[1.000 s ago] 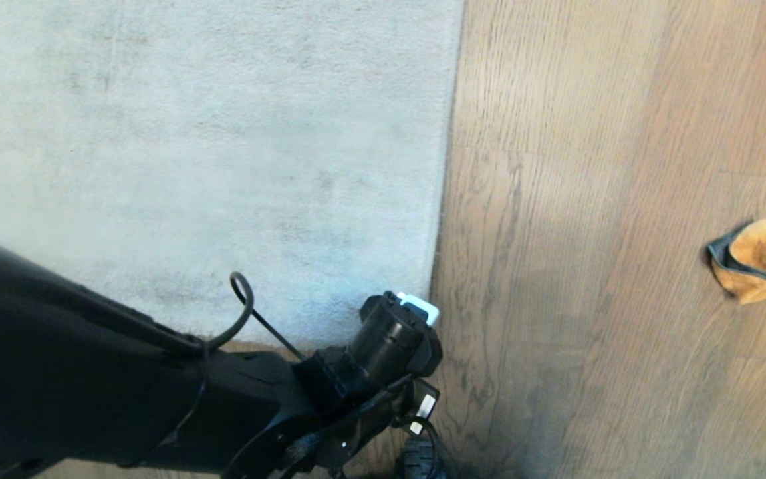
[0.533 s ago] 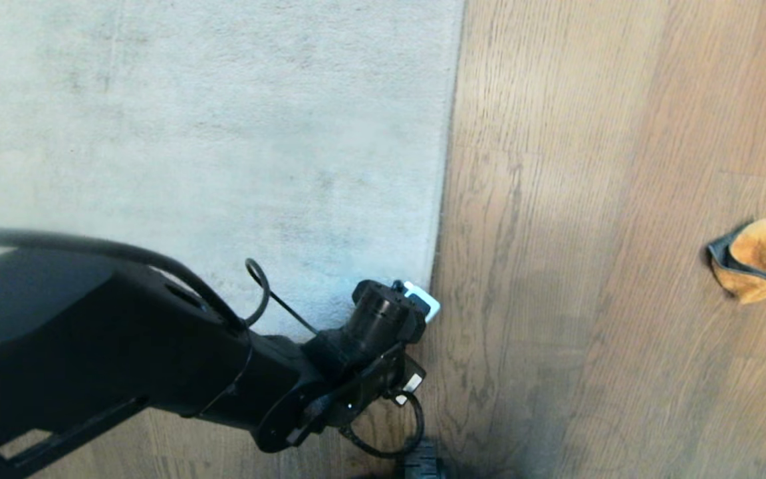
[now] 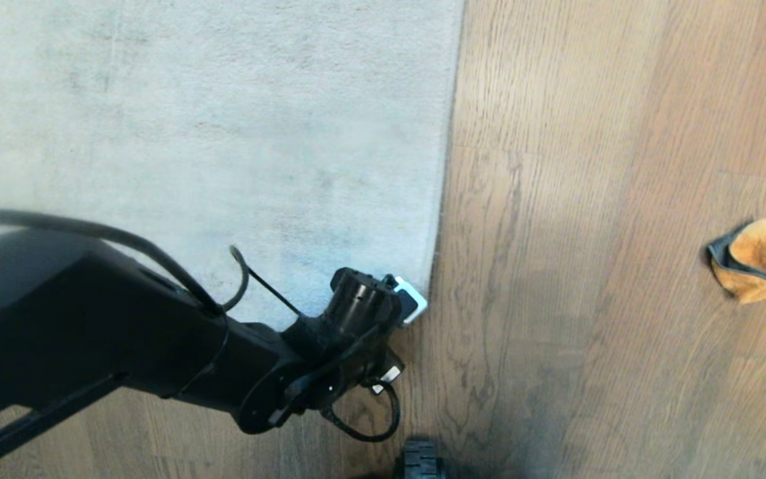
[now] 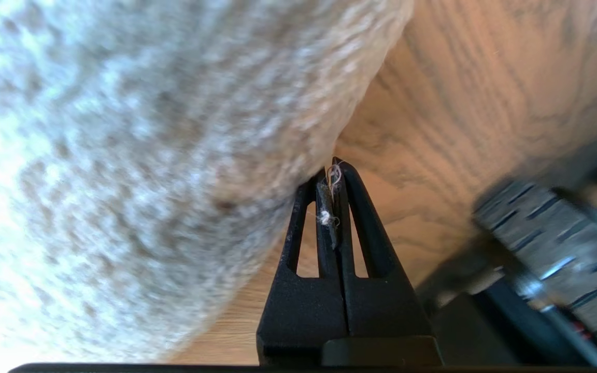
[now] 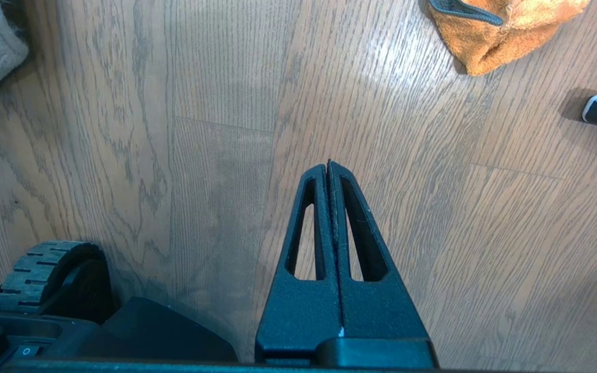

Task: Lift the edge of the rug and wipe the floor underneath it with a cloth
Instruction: Lay down the carpet

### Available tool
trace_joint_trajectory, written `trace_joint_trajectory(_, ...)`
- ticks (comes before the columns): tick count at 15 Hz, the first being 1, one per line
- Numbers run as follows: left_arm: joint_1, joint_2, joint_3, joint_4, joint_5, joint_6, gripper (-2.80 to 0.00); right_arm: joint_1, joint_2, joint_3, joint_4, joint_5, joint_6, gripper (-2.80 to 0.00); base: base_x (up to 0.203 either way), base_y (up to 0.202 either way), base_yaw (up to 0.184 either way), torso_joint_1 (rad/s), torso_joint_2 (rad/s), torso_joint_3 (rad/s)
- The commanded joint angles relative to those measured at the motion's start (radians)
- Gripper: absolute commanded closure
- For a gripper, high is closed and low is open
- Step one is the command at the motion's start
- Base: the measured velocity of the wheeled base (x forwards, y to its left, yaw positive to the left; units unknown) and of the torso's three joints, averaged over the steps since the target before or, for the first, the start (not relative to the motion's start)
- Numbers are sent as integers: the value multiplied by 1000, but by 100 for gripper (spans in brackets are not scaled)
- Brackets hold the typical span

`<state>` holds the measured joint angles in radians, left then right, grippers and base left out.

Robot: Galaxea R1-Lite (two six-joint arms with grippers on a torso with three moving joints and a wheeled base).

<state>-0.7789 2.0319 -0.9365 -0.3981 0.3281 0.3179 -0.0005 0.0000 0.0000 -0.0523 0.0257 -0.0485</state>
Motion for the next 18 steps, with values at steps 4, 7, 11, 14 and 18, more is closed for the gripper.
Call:
trace_joint_trajectory(4,35,-72,30,11,7,47,0,0,0,0,-1,0,-1,0,0,0,0,0,0,0)
trace_joint_trajectory(7,47,-106,43,39,7,50,0,0,2,0,0,0,-1,0,0,0,0,0,0,0)
trace_joint_trajectory(11,72,-153,78,61,8,72,0,0,1,0,-1,0,-1,0,0,0,0,0,0,0)
trace_joint_trajectory(14,89,-164,80,59,5,105,0,0,1,0,-1,0,-1,0,0,0,0,0,0,0)
trace_joint_trajectory(18,26,-173,82,61,-29,-52,0,0,2,0,-1,0,-1,0,0,0,0,0,0,0)
